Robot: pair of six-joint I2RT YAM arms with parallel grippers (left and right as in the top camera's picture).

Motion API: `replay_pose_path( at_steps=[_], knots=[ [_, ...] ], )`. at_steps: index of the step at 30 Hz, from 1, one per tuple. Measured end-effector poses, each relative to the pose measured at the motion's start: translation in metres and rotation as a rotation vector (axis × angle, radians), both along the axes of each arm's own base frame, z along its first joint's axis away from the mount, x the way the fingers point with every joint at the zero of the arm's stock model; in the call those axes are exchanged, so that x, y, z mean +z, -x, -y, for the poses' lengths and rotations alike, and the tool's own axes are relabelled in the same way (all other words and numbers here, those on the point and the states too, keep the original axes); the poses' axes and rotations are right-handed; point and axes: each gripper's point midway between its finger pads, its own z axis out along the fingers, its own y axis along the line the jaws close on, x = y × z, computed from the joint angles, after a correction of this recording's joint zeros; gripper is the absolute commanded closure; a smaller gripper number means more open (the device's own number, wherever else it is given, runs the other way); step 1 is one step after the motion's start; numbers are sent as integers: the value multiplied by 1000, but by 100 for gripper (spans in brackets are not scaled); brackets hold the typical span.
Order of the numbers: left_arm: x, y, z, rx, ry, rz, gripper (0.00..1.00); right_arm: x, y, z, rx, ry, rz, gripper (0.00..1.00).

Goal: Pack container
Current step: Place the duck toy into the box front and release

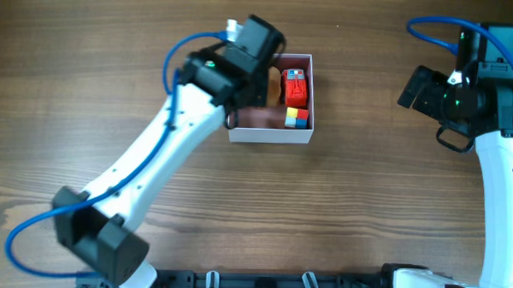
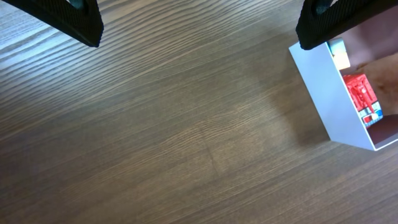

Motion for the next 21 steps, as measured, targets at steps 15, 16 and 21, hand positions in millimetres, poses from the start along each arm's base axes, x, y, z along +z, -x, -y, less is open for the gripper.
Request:
replay_pose_path(
  at_steps=[15, 16, 21],
  knots=[
    [-104, -12, 34, 123, -27, -147, 89, 0, 0, 0, 0, 0, 0, 0],
    [-106, -11, 35, 133, -25, -152, 89, 0, 0, 0, 0, 0, 0, 1],
    [-108, -1, 38, 173, -21, -175, 83, 0, 0, 0, 0, 0, 0, 0]
  ],
)
